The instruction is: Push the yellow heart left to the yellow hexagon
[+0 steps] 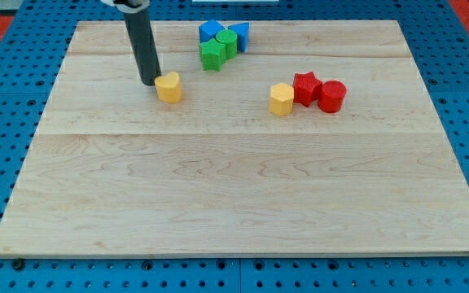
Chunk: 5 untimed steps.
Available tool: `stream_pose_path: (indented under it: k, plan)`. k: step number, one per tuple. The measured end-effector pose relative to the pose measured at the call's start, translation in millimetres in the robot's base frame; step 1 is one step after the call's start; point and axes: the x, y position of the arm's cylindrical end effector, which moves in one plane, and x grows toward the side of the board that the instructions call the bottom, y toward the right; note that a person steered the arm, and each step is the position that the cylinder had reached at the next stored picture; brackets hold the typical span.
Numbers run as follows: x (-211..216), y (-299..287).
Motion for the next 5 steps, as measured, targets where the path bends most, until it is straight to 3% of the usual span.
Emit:
stream_pose_path:
  k: [1, 3, 4, 5]
  plan:
    - [7.5, 84.3]
    - [24.3, 22.6]
    - [59.6, 50.7]
    - [74.5, 158.7]
